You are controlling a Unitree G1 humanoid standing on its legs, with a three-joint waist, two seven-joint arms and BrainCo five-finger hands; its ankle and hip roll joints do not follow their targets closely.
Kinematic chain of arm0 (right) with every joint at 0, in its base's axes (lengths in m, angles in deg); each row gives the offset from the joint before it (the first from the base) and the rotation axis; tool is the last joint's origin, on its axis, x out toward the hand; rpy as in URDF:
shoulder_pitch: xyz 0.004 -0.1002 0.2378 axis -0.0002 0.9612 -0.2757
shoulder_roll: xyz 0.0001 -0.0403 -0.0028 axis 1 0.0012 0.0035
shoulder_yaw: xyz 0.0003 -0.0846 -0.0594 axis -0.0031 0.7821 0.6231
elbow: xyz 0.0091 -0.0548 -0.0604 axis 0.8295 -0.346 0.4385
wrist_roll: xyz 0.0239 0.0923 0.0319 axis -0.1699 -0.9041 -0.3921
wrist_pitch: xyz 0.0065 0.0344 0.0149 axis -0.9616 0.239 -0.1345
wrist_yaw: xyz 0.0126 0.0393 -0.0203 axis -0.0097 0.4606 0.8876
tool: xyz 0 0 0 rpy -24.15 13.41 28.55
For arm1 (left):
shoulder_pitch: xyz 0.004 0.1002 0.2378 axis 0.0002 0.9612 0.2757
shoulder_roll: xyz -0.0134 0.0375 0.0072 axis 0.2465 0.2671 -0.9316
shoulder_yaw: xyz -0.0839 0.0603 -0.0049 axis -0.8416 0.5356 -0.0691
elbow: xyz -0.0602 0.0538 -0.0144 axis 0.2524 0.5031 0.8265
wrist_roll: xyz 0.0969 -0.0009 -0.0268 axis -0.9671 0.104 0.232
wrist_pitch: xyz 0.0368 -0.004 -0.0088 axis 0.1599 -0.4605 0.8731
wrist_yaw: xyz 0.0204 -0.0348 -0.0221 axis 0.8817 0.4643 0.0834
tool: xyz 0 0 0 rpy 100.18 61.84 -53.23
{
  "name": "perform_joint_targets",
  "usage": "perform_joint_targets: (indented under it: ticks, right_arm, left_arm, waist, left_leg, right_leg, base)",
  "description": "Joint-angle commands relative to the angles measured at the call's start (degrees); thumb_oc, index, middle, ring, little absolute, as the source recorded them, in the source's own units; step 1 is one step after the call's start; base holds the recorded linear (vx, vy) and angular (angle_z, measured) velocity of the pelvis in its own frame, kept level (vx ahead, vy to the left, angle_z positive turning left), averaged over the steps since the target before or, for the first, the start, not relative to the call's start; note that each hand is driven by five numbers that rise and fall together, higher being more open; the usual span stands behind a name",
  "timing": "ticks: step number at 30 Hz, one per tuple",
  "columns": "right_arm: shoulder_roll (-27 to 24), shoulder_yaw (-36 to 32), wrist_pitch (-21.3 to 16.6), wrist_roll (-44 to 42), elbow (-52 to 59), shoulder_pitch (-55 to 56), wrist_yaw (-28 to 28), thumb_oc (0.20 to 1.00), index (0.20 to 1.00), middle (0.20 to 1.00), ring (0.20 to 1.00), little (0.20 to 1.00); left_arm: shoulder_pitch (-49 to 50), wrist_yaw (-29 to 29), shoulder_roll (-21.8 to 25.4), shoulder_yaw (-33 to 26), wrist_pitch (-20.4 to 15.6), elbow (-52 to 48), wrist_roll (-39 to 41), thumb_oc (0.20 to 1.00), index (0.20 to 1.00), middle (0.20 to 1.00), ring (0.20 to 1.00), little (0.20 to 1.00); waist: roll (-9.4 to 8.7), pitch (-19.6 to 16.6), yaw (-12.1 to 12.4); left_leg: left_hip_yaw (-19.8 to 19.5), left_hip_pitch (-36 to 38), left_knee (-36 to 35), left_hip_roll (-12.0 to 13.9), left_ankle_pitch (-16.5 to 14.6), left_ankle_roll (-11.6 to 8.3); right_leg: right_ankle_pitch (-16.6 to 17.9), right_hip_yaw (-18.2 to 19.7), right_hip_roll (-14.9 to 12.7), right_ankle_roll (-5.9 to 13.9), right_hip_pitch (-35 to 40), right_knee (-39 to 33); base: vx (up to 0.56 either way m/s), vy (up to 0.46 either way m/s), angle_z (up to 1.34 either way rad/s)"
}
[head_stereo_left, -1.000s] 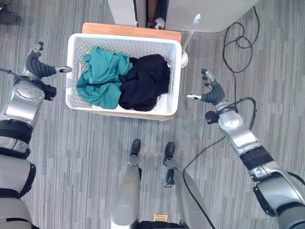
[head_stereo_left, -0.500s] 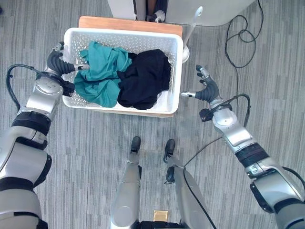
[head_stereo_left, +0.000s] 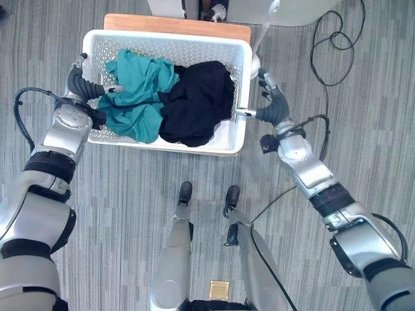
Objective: Grab the laundry basket,head to the washer,open it,put in the laundry and shut it.
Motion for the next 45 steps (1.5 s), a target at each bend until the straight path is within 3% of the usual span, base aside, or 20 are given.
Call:
perform_joint_targets:
  ticks: [1,7,11,19,25,34,36,37,45]
  right_arm:
    - [0.06,-0.74,-2.44,-3.07,3.9,-2.65,-2.07,1.0,1.0,1.0,1.0,1.0]
    - [3.58,1.53,-1.13,-4.67,2.24,-4.33,-2.32,1.0,1.0,1.0,1.0,1.0]
    - [4.52,1.59,1.87,-2.42,1.68,-2.2,-3.08,1.0,1.0,1.0,1.0,1.0]
    - [5.67,-2.94,0.69,-2.75,4.44,3.6,-5.25,1.0,1.0,1.0,1.0,1.0]
    - [5.66,-4.25,0.91,-2.81,5.14,3.93,-5.77,1.0,1.0,1.0,1.0,1.0]
    - [4.44,-1.78,4.42,-6.2,-1.51,-1.24,-4.13,1.0,1.0,1.0,1.0,1.0]
    - [4.67,-2.03,4.39,-7.0,-1.68,-2.09,-4.36,1.0,1.0,1.0,1.0,1.0]
    - [5.29,-3.32,3.05,-8.32,-1.24,-2.56,-5.82,1.0,1.0,1.0,1.0,1.0]
    - [4.37,-4.04,1.22,-3.03,4.75,-4.93,-5.61,1.0,1.0,1.0,1.0,1.0]
  left_arm:
    - [-2.53,0.17,-3.71,-1.12,-0.65,1.31,-0.25,1.0,1.0,1.0,1.0,1.0]
    - [-2.31,-0.5,-4.61,-0.37,-0.5,0.56,0.64,1.0,1.0,1.0,1.0,1.0]
    - [-1.18,-1.3,-5.21,-0.99,0.25,-1.17,0.0,1.0,1.0,1.0,1.0,1.0]
    - [1.52,-2.32,-5.62,-2.73,0.97,-4.39,-1.52,1.0,1.0,1.0,1.0,1.0]
    - [3.71,-2.17,-5.74,-3.58,1.15,-5.57,-1.24,1.0,1.0,1.0,1.0,1.0]
    - [2.08,-1.99,-5.71,-2.06,2.45,-4.84,-4.8,1.0,1.0,1.0,1.0,1.0]
    - [1.75,-1.94,-5.72,-1.66,2.85,-5.39,-5.78,1.0,1.0,1.0,1.0,1.0]
    - [1.43,-2.15,-5.81,-1.45,2.92,-6.08,-6.26,1.0,1.0,1.0,1.0,1.0]
    - [1.51,-1.91,-5.64,-2.12,1.82,-6.58,-5.19,1.0,1.0,1.0,1.0,1.0]
  waist:
    - [0.23,-0.08,-0.51]
    - [0.22,-0.08,0.05]
    - [0.41,-0.08,-0.14]
    - [1.29,-0.08,-0.56]
    - [1.66,-0.08,-0.43]
    - [1.21,-0.08,-0.54]
    - [1.19,-0.13,-0.53]
    - [1.05,-0.08,-0.78]
    - [0.77,-0.08,-0.33]
  left_leg:
    - [5.95,-4.26,5.83,1.11,-2.59,2.75]
    - [6.83,-5.45,7.01,1.17,-3.14,2.96]
    - [6.99,-6.41,8.31,0.74,-3.96,3.18]
    - [7.24,-7.28,9.43,-0.05,-4.85,3.75]
    - [7.72,-8.26,11.02,-0.39,-5.66,4.32]
    - [7.81,-9.97,12.46,-0.84,-6.33,4.53]
    - [7.46,-9.65,12.74,-0.63,-7.96,4.31]
    - [7.89,-10.98,12.95,-1.02,-6.56,4.72]
    - [8.92,-11.5,13.99,-1.06,-7.6,5.69]
  right_leg:
    - [0.01,0.04,-5.67,6.98,0.44,-1.29]
    - [0.35,-0.11,-5.94,7.07,-0.22,-1.42]
    - [0.41,0.2,-6.3,6.95,-0.92,-1.07]
    - [0.04,0.69,-6.63,6.9,-1.7,-0.09]
    - [0.4,1.29,-6.84,7.08,-2.38,0.18]
    - [0.78,2.07,-6.98,6.89,-4.09,0.43]
    - [-0.17,2.44,-6.63,7.34,-3.64,0.52]
    - [1.15,2.16,-7.04,7.01,-4.47,0.13]
    - [2.1,2.62,-7.32,7.9,-4.53,-0.95]
  base:
    - [0.02,0.032,-0.02]
    - [0.01,0.037,-0.06]
    - [0.02,0.041,-0.02]
    - [0.02,0.036,0.02]
    - [0.0,0.041,-0.06]
    - [0.0,0.026,-0.02]
    - [0.04,0.029,-0.01]
    - [0.01,0.039,-0.01]
    - [0.0,0.04,-0.03]
